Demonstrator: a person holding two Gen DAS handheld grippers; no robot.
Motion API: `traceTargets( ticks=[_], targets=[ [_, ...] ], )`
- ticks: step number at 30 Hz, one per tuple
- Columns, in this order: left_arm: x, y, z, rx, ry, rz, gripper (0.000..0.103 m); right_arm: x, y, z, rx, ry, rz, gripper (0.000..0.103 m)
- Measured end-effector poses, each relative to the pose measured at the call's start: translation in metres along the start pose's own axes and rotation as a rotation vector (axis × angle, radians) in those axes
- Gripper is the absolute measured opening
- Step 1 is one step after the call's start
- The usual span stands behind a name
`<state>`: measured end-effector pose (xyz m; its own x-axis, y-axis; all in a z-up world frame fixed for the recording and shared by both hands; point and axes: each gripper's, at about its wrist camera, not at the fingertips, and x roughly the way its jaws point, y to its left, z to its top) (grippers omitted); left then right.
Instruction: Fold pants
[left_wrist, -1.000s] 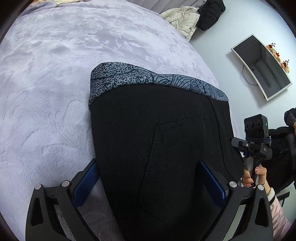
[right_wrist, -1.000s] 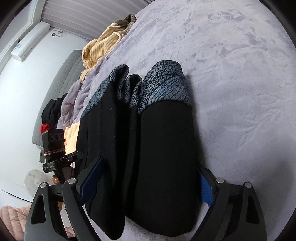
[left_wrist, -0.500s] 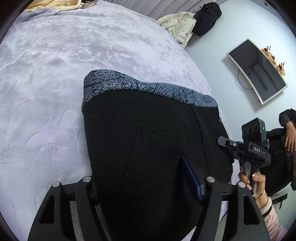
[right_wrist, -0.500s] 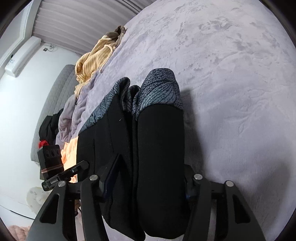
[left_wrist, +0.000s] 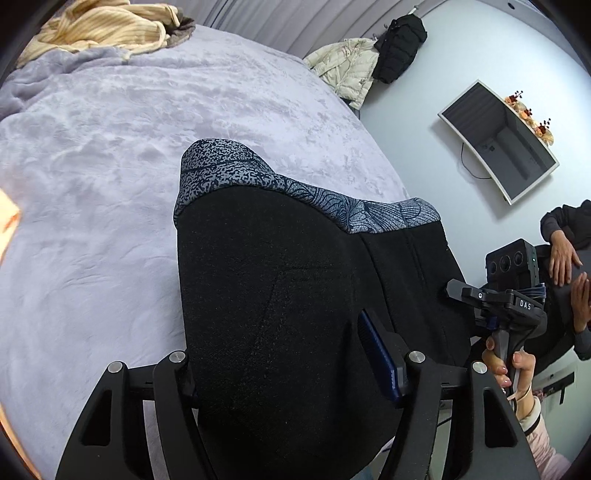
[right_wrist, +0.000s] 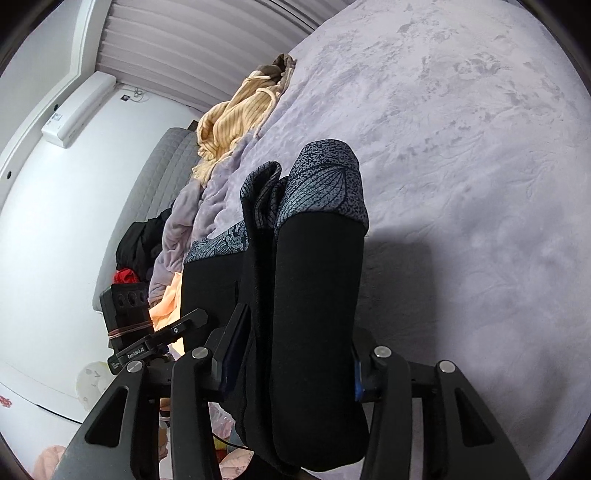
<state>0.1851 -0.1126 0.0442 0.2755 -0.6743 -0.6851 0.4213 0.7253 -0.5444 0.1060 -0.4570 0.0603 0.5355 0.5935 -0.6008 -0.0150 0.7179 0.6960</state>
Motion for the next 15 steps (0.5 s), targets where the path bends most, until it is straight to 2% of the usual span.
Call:
traceTargets(
  ticks=[7,11,13,15],
  targets=[
    [-0.049,0.027,-0.017,0.007,-0.048,0.066,0.069,0.024,0.041,-0.037,-0.012,0.008,0.04,0.049],
    [-0.053,0.049,-0.029,-0.012,-0.041,0.137,0.069,0.055,0.047,-0.055,0.006,0.041,0.031,0.049],
    [-0.047,0.065,-0.038,-0.042,-0.017,0.163,0.069,0.075,0.046,-0.063,0.007,0.071,-0.005,0.049],
    [-0.039,0.081,-0.046,-0.088,0.005,0.187,0.069,0.093,0.044,-0.073,-0.002,0.099,-0.081,0.05]
  ],
)
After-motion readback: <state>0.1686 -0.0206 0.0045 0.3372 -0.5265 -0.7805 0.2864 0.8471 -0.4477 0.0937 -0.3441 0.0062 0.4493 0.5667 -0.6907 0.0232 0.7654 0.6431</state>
